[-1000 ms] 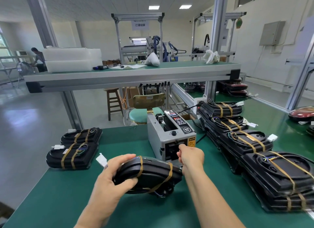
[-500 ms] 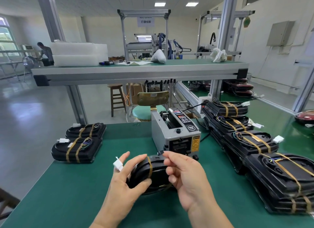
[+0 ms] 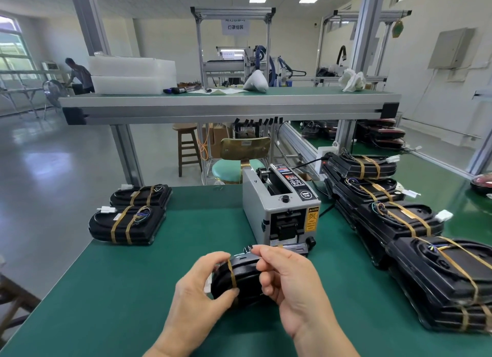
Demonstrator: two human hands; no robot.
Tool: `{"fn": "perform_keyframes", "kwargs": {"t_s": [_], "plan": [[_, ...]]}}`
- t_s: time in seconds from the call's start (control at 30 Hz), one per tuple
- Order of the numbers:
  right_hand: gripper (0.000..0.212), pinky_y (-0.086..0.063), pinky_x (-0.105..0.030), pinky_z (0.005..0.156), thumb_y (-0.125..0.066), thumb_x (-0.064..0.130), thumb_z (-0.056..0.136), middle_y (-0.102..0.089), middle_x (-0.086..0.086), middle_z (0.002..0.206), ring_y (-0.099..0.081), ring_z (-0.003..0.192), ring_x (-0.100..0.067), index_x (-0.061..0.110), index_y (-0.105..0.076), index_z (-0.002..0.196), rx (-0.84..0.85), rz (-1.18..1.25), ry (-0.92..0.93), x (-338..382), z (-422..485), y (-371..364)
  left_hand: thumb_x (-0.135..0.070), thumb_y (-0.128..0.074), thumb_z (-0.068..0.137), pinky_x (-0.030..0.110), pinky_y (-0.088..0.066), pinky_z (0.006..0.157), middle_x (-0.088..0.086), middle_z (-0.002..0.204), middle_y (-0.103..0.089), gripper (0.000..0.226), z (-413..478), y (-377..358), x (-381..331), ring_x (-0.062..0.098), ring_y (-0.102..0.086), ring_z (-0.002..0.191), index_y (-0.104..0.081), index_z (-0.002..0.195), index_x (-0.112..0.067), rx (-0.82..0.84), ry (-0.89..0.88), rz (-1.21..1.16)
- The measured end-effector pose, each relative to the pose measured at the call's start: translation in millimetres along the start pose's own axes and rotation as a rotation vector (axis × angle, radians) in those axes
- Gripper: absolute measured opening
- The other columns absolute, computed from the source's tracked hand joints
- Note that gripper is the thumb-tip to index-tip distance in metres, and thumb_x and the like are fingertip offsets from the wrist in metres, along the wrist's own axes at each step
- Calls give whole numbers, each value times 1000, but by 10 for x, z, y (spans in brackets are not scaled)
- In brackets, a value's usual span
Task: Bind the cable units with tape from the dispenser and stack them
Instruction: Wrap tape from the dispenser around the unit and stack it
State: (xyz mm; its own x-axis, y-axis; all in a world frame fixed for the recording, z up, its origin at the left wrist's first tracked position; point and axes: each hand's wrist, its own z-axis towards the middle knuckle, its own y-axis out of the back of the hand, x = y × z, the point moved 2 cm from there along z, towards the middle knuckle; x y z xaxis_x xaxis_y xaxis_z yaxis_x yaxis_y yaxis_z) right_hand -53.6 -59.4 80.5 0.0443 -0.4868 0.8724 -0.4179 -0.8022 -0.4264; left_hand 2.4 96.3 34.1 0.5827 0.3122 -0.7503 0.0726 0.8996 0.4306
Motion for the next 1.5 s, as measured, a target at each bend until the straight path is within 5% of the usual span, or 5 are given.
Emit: {"fn": "perform_keyframes", "kwargs": {"t_s": [1.27,1.5], "plan": [[18,-30,-18,33,-61,7,91,-62,-13,56,-43,35,-11,4,-76,81,2,-39,56,-208,10,-34,-11,-75,69,21,-45,95,-16,118,-61,64,-5,3,21,12,-60,113,-60,121,-46,19,-192,61],[18,-36,-18,39,-58,12,94,-69,-6,60,-49,38,-13,22,-72,90,-143,-346,342,-80,128,128,-12,-76,70,14,-42,94,-18,116,-61,60,7,18,12,10,-60,111,-61,119,-43,30,-189,72]]}}
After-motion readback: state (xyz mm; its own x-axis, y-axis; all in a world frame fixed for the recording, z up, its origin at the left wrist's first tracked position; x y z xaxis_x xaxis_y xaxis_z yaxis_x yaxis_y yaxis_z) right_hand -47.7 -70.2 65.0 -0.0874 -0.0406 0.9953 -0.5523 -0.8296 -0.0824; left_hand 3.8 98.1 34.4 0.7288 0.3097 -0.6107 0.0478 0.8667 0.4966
